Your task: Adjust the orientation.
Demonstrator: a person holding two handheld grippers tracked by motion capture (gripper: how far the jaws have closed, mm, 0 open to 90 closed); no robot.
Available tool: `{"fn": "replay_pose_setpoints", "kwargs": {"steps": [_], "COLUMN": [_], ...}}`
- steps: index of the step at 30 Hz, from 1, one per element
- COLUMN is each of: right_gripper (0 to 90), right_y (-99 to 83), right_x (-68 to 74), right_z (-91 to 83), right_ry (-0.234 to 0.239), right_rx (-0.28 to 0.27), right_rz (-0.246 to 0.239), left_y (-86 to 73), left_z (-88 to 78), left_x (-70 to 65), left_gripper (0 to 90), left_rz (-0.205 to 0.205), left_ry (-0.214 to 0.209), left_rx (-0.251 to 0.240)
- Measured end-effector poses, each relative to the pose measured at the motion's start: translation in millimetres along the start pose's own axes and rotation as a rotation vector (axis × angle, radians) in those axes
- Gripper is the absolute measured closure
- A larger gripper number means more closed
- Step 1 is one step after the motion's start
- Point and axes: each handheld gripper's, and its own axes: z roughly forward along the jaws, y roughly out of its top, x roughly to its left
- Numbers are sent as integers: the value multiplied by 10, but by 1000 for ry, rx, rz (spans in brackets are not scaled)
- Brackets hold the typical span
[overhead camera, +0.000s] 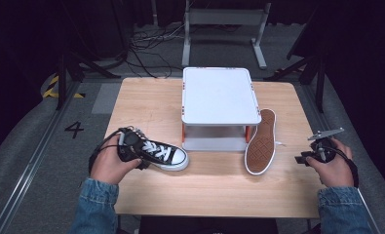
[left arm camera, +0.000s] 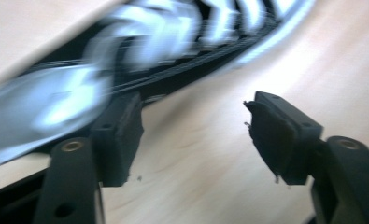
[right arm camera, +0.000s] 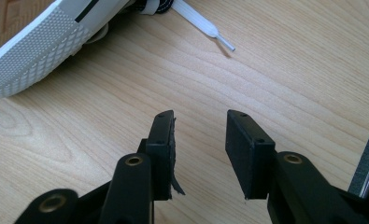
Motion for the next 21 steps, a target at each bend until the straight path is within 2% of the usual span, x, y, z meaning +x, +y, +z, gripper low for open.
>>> {"fn": "replay_pose_setpoints", "kwargs": {"steps": [1, 2, 5, 7, 8, 9, 10, 11, 12, 13, 14, 15, 17, 19, 21], "right_gripper": [642, 643, 642, 639, 637, 635, 633, 632, 632, 632, 631, 631, 627, 626, 626], "right_y": [-9, -17, -48, -98, -120, -147, -163, -189, -225, -225, -238, -256, -270, -262, -241], "right_x": [8, 14, 22, 18, 10, 3, 0, -3, -10, -10, -14, -22, -31, -30, -27], "right_z": [11, 16, 20, 9, -6, -27, -40, -57, -74, -74, -77, -84, -97, -97, -85], "right_ry": [7, 9, 8, 1, -3, -10, -14, -18, -19, -19, -21, -21, -25, -23, -21], "right_rx": [5, 6, 13, 15, 16, 14, 14, 11, 11, 11, 11, 13, 10, 7, 6], "right_rz": [-6, -4, -9, -1, 3, 10, 16, 23, 26, 26, 31, 36, 39, 39, 33], "left_y": [-41, -45, -26, 37, 76, 99, 130, 146, 168, 181, 202, 214, 214, 176, 128], "left_z": [-74, -92, -58, 58, 136, 183, 255, 290, 341, 370, 408, 423, 407, 374, 338], "left_x": [64, 97, 155, 201, 213, 220, 221, 214, 205, 199, 188, 177, 167, 164, 161], "left_gripper": [322, 322, 316, 296, 289, 284, 286, 290, 348, 348, 393, 421, 524, 635, 710], "left_rz": [12, 26, 40, 85, 92, 98, 101, 105, 116, 123, 133, 128, 120, 118, 102], "left_ry": [40, 51, 51, 65, 61, 53, 23, 21, -12, -28, -22, 6, 23, 24, -10], "left_rx": [-39, -55, -56, -27, 10, 27, 49, 56, 72, 85, 103, 123, 139, 144, 149]}}
